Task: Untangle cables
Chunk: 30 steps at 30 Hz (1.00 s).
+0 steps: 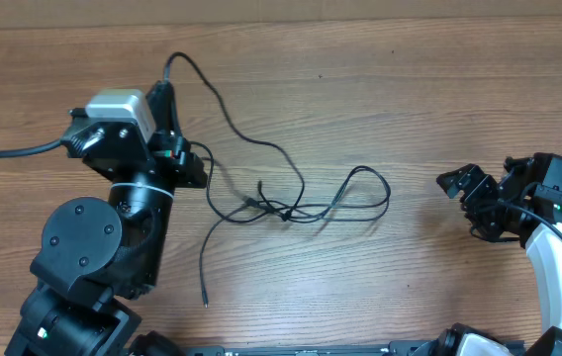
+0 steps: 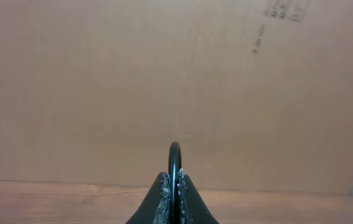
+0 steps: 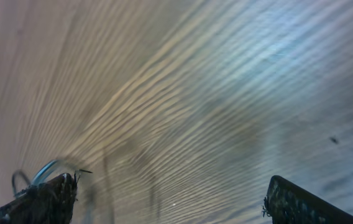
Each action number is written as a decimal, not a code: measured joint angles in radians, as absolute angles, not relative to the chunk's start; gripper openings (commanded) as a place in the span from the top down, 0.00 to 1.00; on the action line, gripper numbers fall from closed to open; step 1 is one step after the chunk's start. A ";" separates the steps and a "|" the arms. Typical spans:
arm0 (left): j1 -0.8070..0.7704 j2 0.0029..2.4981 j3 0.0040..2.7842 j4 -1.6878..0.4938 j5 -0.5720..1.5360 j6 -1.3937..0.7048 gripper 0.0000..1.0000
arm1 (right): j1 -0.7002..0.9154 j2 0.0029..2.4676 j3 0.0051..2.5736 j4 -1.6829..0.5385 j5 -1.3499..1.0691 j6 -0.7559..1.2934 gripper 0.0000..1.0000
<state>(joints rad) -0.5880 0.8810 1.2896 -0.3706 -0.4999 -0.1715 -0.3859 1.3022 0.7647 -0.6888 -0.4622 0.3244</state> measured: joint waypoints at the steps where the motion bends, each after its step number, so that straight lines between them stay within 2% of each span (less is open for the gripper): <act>1: -0.588 0.881 1.290 -0.371 -0.510 -0.169 0.96 | -0.385 1.302 0.765 -0.682 -0.482 0.306 0.04; 6: -0.588 0.881 1.290 -0.371 -0.493 -0.120 0.96 | -0.385 1.302 0.765 -0.643 -0.642 0.209 0.05; 10: -0.587 0.881 1.291 -0.424 -0.395 -0.056 0.96 | -0.385 1.302 0.765 -0.605 -0.817 0.129 0.17; 11: -0.587 0.881 1.290 -0.445 -0.369 -0.044 0.96 | -0.385 1.302 0.765 -0.593 -0.860 0.111 0.18; 15: -0.587 0.881 1.290 -0.526 -0.265 -0.012 0.96 | -0.358 1.298 0.765 -0.555 -0.998 0.037 0.16; 19: -0.587 0.881 1.290 -0.573 -0.169 0.016 0.95 | -0.284 1.264 0.765 -0.506 -1.075 -0.023 0.10; 30: -0.587 0.892 1.291 -0.634 0.106 0.117 0.96 | 0.037 1.132 0.765 -0.225 -1.141 -0.075 0.09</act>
<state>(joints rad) -0.5869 0.8925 1.2907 -0.6338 0.1062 0.1169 0.0372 1.1324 0.7650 -0.2253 -1.1412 -0.0753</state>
